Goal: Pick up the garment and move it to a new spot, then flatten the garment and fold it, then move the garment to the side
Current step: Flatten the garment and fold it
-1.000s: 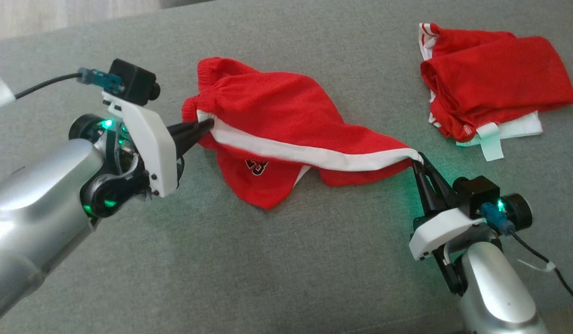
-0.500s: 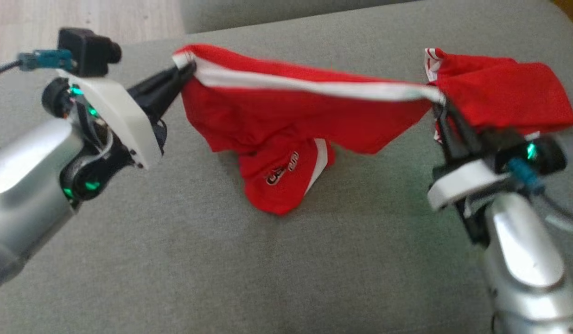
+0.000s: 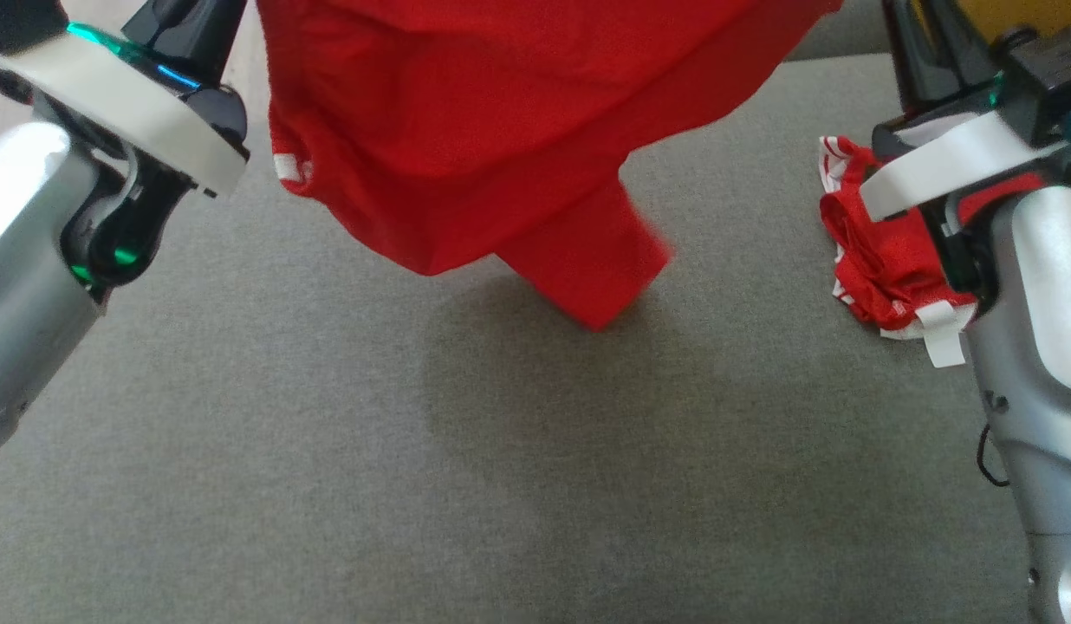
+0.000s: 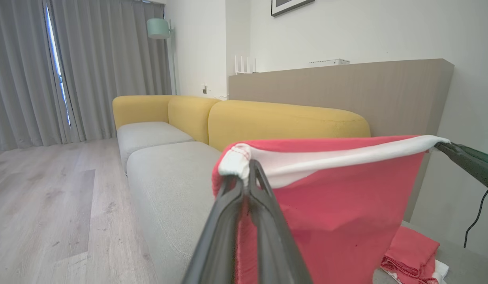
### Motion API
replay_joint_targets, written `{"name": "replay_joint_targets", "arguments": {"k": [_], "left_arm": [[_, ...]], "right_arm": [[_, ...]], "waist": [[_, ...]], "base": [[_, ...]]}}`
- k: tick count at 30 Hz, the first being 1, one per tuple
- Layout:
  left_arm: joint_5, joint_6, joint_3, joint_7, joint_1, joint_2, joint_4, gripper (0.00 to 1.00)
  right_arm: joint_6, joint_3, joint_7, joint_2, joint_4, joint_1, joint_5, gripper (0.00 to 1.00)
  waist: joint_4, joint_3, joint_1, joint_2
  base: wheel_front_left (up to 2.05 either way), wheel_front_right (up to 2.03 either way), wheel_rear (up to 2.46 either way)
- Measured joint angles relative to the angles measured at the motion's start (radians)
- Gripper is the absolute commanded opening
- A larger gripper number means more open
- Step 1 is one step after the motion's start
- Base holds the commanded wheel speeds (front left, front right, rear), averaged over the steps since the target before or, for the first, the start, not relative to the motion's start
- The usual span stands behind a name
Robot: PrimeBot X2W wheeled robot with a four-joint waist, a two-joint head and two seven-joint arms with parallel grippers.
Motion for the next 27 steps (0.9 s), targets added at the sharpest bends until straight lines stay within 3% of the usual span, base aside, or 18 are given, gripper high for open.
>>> {"name": "replay_joint_targets", "arguments": {"k": [7, 14, 27], "left_arm": [[0.025, 0.003, -0.006, -0.024, 0.006, 0.004, -0.026, 0.00], [0.025, 0.050, -0.011, -0.029, 0.066, 0.062, -0.136, 0.00], [-0.016, 0.275, 0.005, -0.028, 0.171, 0.302, -0.648, 0.00]], "right_arm": [[0.000, 0.016, 0.009, -0.017, -0.015, 0.020, 0.015, 0.00], [0.000, 0.017, 0.057, -0.050, -0.117, 0.088, 0.033, 0.00], [0.000, -0.088, 0.264, -0.078, -0.546, 0.320, 0.032, 0.00]], "waist": [[0.020, -0.037, 0.0000, 0.0000], [0.021, -0.092, -0.0001, 0.0000], [0.021, -0.138, -0.0001, 0.0000]], "base": [[0.00, 0.00, 0.00], [0.00, 0.00, 0.00], [0.00, 0.00, 0.00]]}}
